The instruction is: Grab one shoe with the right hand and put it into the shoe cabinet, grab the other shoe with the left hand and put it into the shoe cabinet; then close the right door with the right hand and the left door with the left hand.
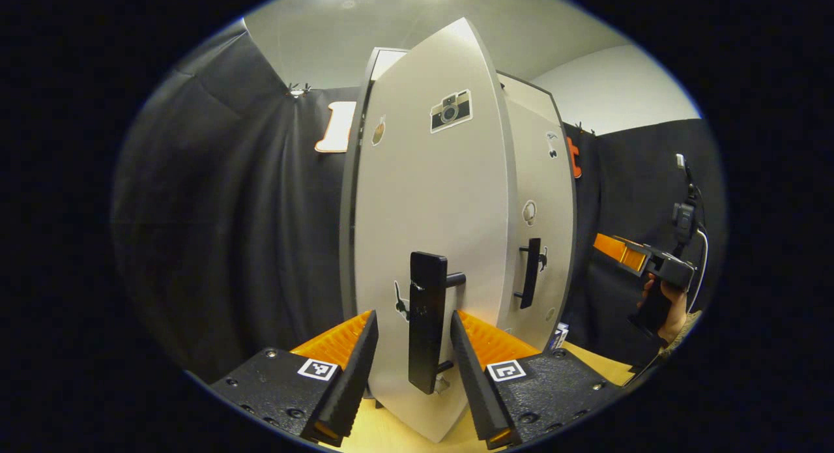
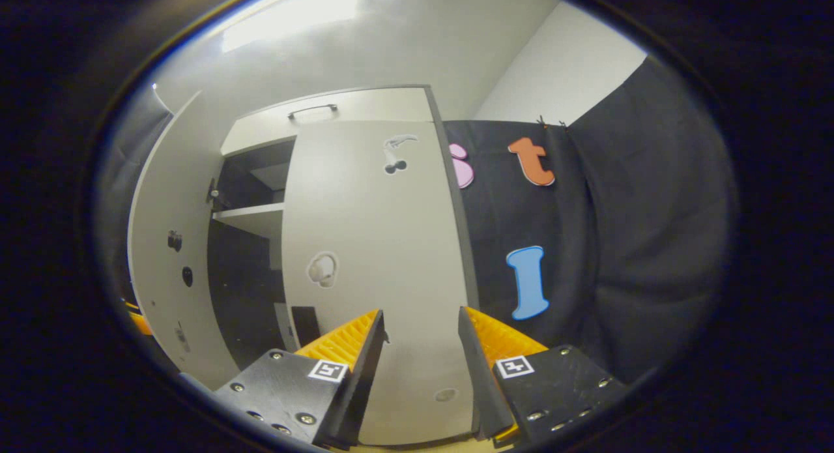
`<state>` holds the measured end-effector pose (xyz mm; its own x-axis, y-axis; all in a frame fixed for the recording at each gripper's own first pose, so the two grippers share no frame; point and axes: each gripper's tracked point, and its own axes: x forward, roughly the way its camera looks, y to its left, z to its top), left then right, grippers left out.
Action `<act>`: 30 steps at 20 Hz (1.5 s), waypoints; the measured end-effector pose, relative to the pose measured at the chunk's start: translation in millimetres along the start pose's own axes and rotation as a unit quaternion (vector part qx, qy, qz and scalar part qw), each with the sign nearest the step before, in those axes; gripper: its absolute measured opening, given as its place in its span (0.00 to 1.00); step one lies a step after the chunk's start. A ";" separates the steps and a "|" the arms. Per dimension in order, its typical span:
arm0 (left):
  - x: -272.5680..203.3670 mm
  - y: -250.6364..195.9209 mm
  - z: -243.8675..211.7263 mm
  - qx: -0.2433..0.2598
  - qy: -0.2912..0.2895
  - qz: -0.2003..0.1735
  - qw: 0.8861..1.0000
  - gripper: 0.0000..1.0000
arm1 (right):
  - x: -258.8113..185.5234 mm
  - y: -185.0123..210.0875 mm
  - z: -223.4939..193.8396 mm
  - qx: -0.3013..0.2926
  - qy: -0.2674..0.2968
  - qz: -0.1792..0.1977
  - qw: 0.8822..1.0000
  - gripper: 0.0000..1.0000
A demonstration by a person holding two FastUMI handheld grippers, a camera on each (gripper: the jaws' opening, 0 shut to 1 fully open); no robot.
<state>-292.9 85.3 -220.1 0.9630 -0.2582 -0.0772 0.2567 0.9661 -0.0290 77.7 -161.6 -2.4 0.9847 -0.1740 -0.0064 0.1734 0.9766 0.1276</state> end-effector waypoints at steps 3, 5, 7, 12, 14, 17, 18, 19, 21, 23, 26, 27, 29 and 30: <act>17.1 -6.0 -1.8 -0.015 -0.005 -0.011 1.000 0.75 | -18.0 -36.9 -4.6 -0.003 0.018 -0.039 0.999 0.68; 27.4 -14.1 -1.9 0.003 -0.011 -0.008 1.000 0.63 | -30.0 -59.8 -1.3 -0.006 0.018 -0.065 0.998 0.63; 37.0 -28.2 -2.3 0.031 -0.011 -0.015 0.999 0.73 | -41.3 -80.9 3.1 -0.012 0.017 -0.088 0.996 0.63; 69.0 -48.2 -0.9 0.026 -0.006 -0.033 0.999 0.75 | -70.6 -127.5 14.0 -0.015 0.012 -0.145 0.989 0.68; 82.2 -56.2 -2.4 -0.001 -0.001 -0.050 0.999 0.74 | -80.9 -144.1 17.3 -0.017 0.011 -0.166 0.986 0.63; 99.1 -67.2 -6.1 -0.027 0.003 -0.077 0.997 0.75 | -97.6 -168.6 21.4 -0.014 0.011 -0.198 0.980 0.68; 101.3 -68.9 -7.5 -0.033 0.004 -0.080 0.996 0.76 | -102.0 -175.6 21.8 -0.011 0.013 -0.206 0.978 0.68; 102.8 -70.0 -7.5 -0.035 0.005 -0.082 0.996 0.76 | -106.0 -181.1 22.7 -0.007 0.013 -0.213 0.977 0.68; 104.7 -71.6 -6.8 -0.024 0.008 -0.078 0.997 0.77 | -110.5 -192.4 25.1 -0.003 0.012 -0.227 0.974 0.68; 110.1 -72.9 -8.6 -0.006 0.011 -0.070 0.997 0.76 | -113.7 -201.8 27.7 -0.002 0.011 -0.239 0.971 0.68; 114.1 -73.9 -8.1 -0.003 0.012 -0.064 0.998 0.76 | -117.0 -212.3 27.9 0.002 0.012 -0.250 0.968 0.71; 114.7 -74.2 -8.1 -0.002 0.013 -0.062 0.998 0.76 | -118.2 -214.1 27.0 0.005 0.014 -0.253 0.967 0.71; 116.3 -74.6 -7.3 0.002 0.013 -0.059 0.998 0.76 | -119.4 -217.7 24.9 0.008 0.016 -0.255 0.967 0.71; 116.5 -74.9 -7.5 0.000 0.013 -0.059 0.998 0.76 | -120.3 -219.6 23.9 0.008 0.018 -0.257 0.966 0.71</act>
<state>-200.7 -17.2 -234.4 0.9236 -0.3701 -0.1001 0.3680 0.9290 -0.0390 -79.2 -358.1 -5.9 0.7688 -0.6306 -0.1063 0.6394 0.7605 0.1130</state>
